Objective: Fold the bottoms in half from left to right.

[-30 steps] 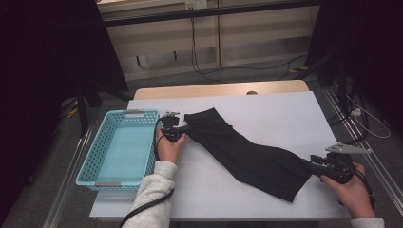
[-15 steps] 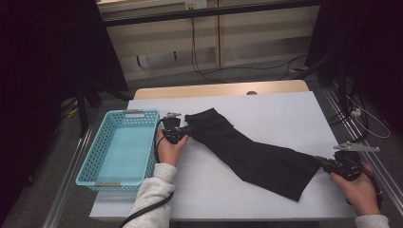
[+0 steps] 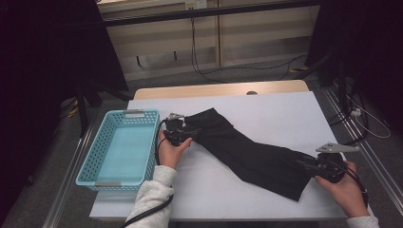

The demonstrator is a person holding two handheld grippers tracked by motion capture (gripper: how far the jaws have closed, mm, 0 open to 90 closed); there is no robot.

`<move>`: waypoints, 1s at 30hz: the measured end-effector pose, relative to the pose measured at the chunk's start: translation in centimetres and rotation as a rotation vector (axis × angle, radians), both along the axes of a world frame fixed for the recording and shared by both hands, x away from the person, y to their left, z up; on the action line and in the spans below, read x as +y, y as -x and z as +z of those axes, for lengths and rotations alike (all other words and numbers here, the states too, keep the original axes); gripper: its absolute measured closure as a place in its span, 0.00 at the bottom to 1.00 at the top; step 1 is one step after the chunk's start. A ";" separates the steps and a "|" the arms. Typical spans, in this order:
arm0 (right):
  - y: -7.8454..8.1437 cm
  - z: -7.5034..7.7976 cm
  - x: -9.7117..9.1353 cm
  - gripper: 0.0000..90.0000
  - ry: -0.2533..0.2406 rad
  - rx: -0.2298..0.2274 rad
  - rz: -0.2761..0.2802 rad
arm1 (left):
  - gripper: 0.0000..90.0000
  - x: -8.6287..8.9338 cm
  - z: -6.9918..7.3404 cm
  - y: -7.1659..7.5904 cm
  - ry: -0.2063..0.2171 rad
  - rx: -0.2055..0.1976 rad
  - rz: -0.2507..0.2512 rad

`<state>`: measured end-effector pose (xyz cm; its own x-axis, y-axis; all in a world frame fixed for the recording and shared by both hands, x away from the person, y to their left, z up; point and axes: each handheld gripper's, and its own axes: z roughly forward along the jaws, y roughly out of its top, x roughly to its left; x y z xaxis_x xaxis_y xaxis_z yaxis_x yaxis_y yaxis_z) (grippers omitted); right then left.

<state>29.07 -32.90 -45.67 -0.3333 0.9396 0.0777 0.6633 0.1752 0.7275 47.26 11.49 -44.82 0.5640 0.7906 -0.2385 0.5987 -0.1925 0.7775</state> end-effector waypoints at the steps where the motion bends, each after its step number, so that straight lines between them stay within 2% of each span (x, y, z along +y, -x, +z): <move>1: 0.0 -0.1 0.0 0.88 0.004 0.001 0.004 | 0.42 0.0 0.0 0.0 -0.003 0.002 -0.004; 2: 0.0 -0.2 0.0 0.93 0.003 0.011 0.015 | 0.42 0.0 0.0 0.0 -0.002 0.002 -0.005; 4: 0.0 -0.3 -0.2 1.00 0.006 0.012 -0.003 | 0.41 0.0 0.0 0.0 -0.005 0.000 -0.005; 6: -0.1 -0.3 -0.6 1.00 -0.017 0.020 -0.008 | 0.41 0.0 0.0 0.0 -0.003 -0.001 -0.004; 9: 0.2 0.0 -1.1 1.00 -0.003 0.017 -0.017 | 0.41 0.0 0.0 0.0 -0.003 -0.001 -0.008; 11: 0.3 0.2 -1.5 1.00 -0.016 0.005 -0.024 | 0.41 -0.1 0.0 0.0 -0.003 -0.003 -0.007; 12: 0.4 0.3 -1.7 0.97 -0.019 -0.008 -0.013 | 0.41 -0.1 0.0 0.0 -0.002 -0.003 -0.008; 13: 0.4 0.4 -1.7 0.89 -0.015 -0.021 -0.021 | 0.41 -0.1 0.0 0.0 -0.006 -0.005 -0.009; 15: 0.4 0.6 -1.3 0.83 -0.003 -0.046 -0.011 | 0.41 -0.1 0.0 0.0 -0.006 -0.007 -0.009; 17: 0.2 0.5 -0.6 0.76 -0.002 -0.038 0.004 | 0.40 -0.2 0.0 0.1 -0.009 -0.010 -0.012; 18: 0.0 0.3 -0.3 0.73 0.025 -0.031 0.008 | 0.39 -0.2 0.0 0.0 -0.011 -0.010 -0.014; 20: -0.4 -0.5 0.3 0.72 0.048 -0.018 0.025 | 0.37 -0.2 0.0 0.1 -0.015 -0.011 -0.015; 21: -0.5 -0.6 0.4 0.76 0.049 -0.031 0.019 | 0.37 -0.2 0.0 0.1 -0.014 -0.010 -0.017; 23: -0.7 -0.6 0.3 0.97 0.028 -0.019 0.003 | 0.36 -0.3 -0.1 0.1 -0.016 -0.013 -0.017; 27: -0.9 -0.5 -0.2 0.99 -0.002 -0.009 -0.008 | 0.36 -0.3 0.0 0.1 -0.017 -0.016 -0.022; 30: -0.5 0.2 -1.0 1.00 -0.014 -0.013 -0.026 | 0.36 0.0 0.1 0.1 -0.019 -0.022 -0.023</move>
